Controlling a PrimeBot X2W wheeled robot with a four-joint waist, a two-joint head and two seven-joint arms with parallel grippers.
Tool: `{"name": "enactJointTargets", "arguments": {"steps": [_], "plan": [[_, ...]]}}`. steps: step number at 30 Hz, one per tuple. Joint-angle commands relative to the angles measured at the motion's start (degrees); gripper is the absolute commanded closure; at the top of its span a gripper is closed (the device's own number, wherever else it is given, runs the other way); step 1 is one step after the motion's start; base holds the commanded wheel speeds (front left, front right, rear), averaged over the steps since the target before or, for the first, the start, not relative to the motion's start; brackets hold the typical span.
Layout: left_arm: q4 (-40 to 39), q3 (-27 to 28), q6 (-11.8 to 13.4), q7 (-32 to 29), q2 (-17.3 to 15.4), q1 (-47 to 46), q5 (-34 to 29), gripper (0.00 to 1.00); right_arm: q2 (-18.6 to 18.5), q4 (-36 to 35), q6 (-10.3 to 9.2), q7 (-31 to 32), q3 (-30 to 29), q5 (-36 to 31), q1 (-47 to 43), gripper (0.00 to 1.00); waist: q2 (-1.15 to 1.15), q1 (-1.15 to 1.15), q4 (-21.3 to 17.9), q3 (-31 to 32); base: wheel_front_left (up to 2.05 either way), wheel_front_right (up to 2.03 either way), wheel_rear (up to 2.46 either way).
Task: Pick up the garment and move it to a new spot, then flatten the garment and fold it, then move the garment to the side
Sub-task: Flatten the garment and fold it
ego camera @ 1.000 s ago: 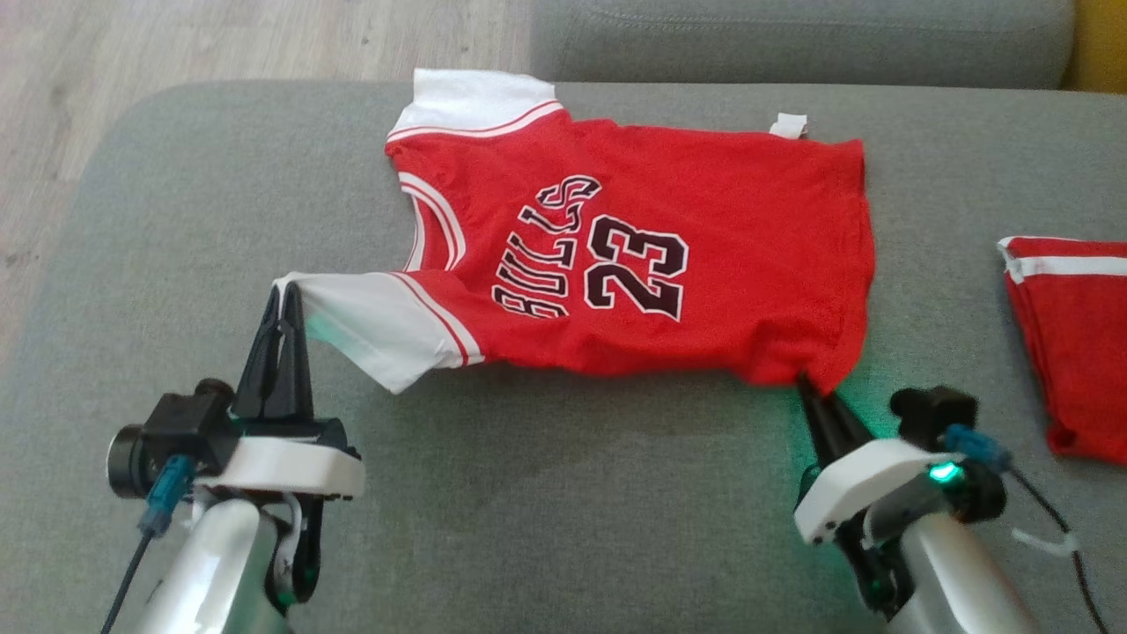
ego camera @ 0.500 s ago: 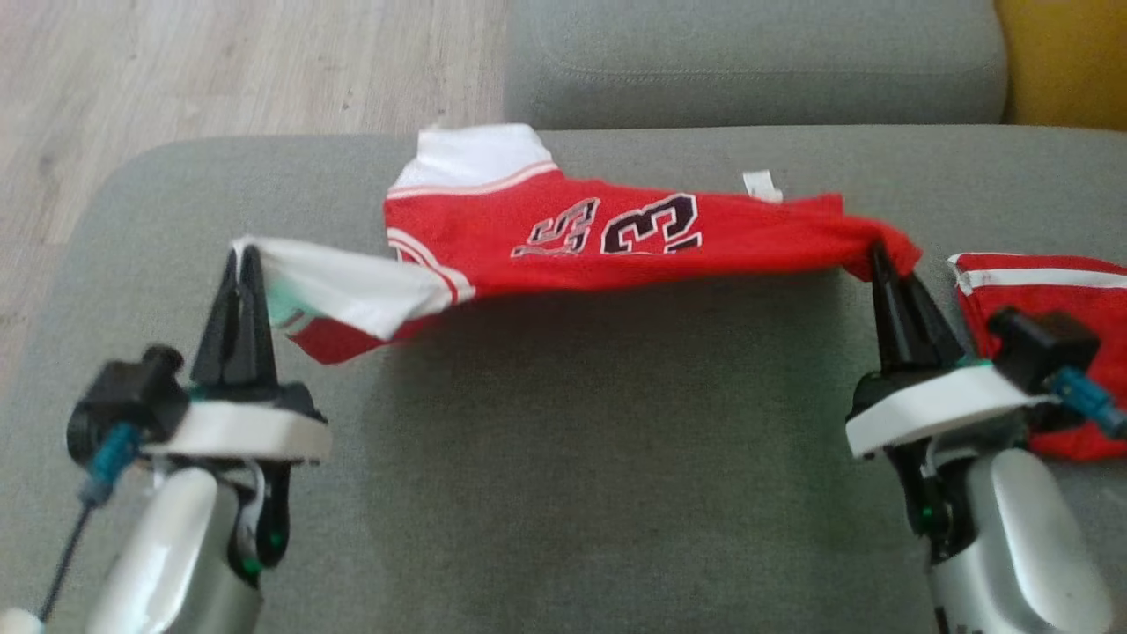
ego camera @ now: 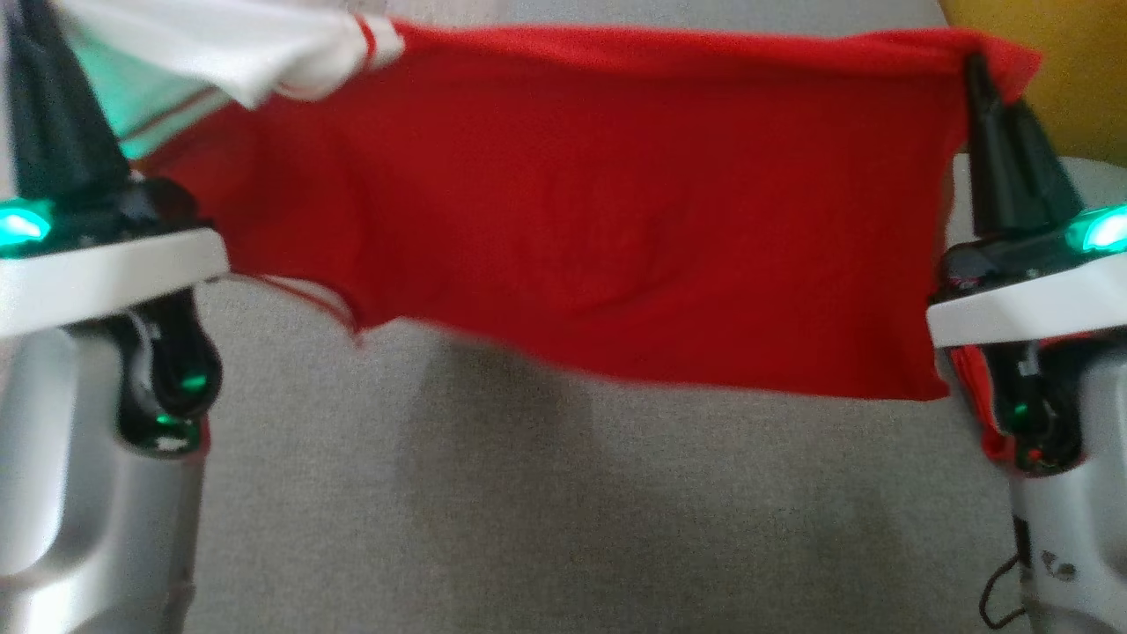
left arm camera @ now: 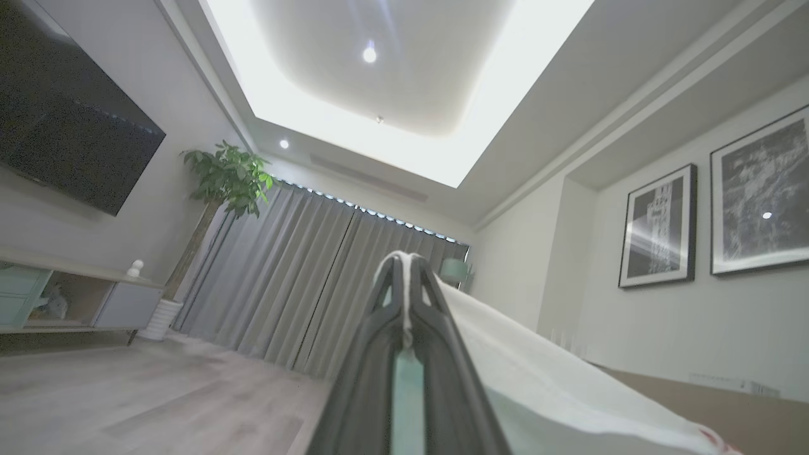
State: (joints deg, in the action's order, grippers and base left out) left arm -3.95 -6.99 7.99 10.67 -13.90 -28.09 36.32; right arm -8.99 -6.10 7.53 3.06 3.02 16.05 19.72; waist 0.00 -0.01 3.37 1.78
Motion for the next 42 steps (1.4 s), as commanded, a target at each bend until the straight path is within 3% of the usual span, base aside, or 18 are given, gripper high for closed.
{"name": "enactJointTargets", "arguments": {"steps": [1, 8, 15, 17, 22, 26, 30, 33, 37, 42], "plan": [[-4.69, 3.25, 1.07, -0.82, -1.54, -3.67, 0.58, 1.0, -0.32, -3.63, -0.04, 1.18, 0.13, 1.0, 2.47, 1.0, 0.0, 0.01, -0.06, -0.01, 0.0, 0.0, 0.0], [-13.08, 4.42, 3.89, -6.43, -3.32, -5.1, 1.56, 1.0, 1.24, -9.81, -0.04, 6.87, -1.08, 2.23, 2.47, 1.0, 0.0, 0.01, -0.43, -2.14, 0.0, 0.0, 0.0], [-3.1, 4.59, 1.92, -10.18, -6.2, -13.32, 3.11, 1.0, 0.16, -3.95, -0.04, 10.98, 1.19, 1.87, 11.13, 1.0, 0.0, 0.01, -1.38, -9.74, 0.0, 0.0, 0.0], [3.07, 3.79, 0.09, -9.99, -8.55, -18.49, 1.3, 1.0, -0.02, 1.26, -0.04, 10.97, 2.57, 2.66, 17.07, 1.0, 0.0, 0.01, -1.8, -12.99, 0.0, 0.0, 0.0], [20.29, 3.23, -3.92, -7.91, -10.42, -34.16, 0.4, 1.0, 0.88, 20.03, -0.04, 7.32, 4.15, 4.22, 35.55, 1.0, 0.0, 0.01, -2.51, -19.36, 0.0, 0.0, 0.0], [31.89, 3.42, -6.27, -3.05, -11.82, -46.36, -1.17, 1.0, 1.21, 34.48, -0.04, -2.45, 3.09, 1.44, 49.08, 1.0, 0.0, 0.01, -2.47, -22.31, 0.0, 0.0, 0.0], [39.2, 2.28, -9.06, 1.33, -10.68, -52.95, -2.09, 1.0, 2.25, 46.98, -0.04, -9.79, -0.94, -0.69, 56.53, 1.0, 0.0, 0.01, -1.31, -23.66, 0.0, 0.0, 0.0], [43.14, 2.11, -11.0, 3.05, -9.02, -53.54, -1.75, 1.0, 2.9, 54.04, -0.04, -11.16, -0.67, 0.04, 57.99, 1.0, 0.0, 0.01, -0.35, -24.28, 0.0, 0.0, 0.0], [46.87, 1.68, -13.25, 3.97, -7.2, -49.38, -1.3, 1.0, 2.16, 60.48, -0.04, -9.18, 4.15, 2.37, 55.97, 1.0, 0.0, 0.01, 0.8, -24.3, 0.0, 0.0, 0.0], [49.39, -1.29, -15.08, 4.23, -5.46, -38.73, -0.97, 1.0, -0.51, 64.43, -0.04, -3.6, 14.03, 5.33, 48.84, 1.0, 0.0, 0.01, 2.09, -21.63, 0.0, 0.0, 0.0]]}}
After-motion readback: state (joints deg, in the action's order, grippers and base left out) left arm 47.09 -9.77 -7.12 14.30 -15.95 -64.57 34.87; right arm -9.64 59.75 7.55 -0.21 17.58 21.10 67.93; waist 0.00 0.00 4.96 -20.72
